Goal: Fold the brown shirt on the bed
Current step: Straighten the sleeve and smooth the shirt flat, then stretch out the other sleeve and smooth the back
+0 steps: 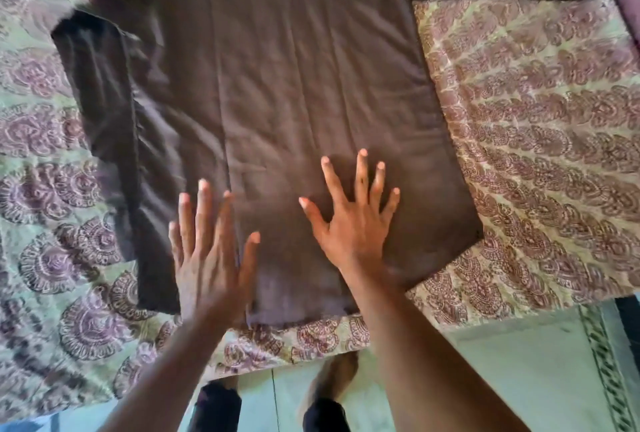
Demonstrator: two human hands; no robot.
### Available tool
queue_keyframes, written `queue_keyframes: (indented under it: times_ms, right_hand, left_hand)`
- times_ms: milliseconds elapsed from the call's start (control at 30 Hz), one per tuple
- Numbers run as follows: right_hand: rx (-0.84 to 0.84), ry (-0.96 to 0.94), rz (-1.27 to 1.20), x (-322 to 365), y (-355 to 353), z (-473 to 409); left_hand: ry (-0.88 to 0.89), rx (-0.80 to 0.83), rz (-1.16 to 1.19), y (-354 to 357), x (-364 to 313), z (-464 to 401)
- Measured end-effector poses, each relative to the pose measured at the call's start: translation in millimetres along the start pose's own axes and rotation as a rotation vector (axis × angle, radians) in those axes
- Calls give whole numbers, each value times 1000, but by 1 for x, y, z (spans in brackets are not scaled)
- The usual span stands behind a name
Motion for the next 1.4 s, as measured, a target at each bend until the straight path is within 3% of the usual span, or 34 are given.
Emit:
queue_keyframes:
  times_ms: [67,133,233,300,433,533,633,800,867,1033,1133,1267,1400]
  right_hand:
    - [19,133,40,-36,2,42]
    - [19,274,55,-70,-4,89]
    - [40,517,13,-99,-7,130]
    - [-7,561,-26,-86,-15,119]
    - [-152,237,2,11,-30,28]
    - [-54,-33,-5,100,1,-22]
    - [75,-212,64,156,33,4]
    - [205,-489,107,185,48,100]
    - [172,-485,87,180,34,87]
    - [-29,-226,35,170,-10,-53]
    - [20,-143,67,178,2,-115]
    - [147,-304,147,217,35,-82]
    - [235,-520,68,238,44,-20]
  left_hand:
    - [96,98,-81,3,9,-31]
    - [62,149,-126,7,33,-31]
    - [108,185,-134,6,53,9]
    - [152,219,-109,6,58,39]
    - [175,186,62,-6,59,48]
    - [207,40,135,-33,56,0]
    - [248,-45,21,-55,53,-79]
    - [400,163,-225,-36,81,-148]
    - [481,196,-264,-30,98,-132]
    - [555,255,-188,-37,127,-72]
    - [522,215,-51,-53,125,-79]
    - [383,92,88,-79,112,-158]
    - [502,66,-139,-78,72,-254]
Point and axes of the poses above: each hand's wrist, its own z-axis away from the middle knuckle, its own y-axis out of the palm, x = y × z, the point moved 10 cm from there along -z, towards the middle knuckle, and after that the axes turned 5 degrees about -y, right-handed, at the moved point
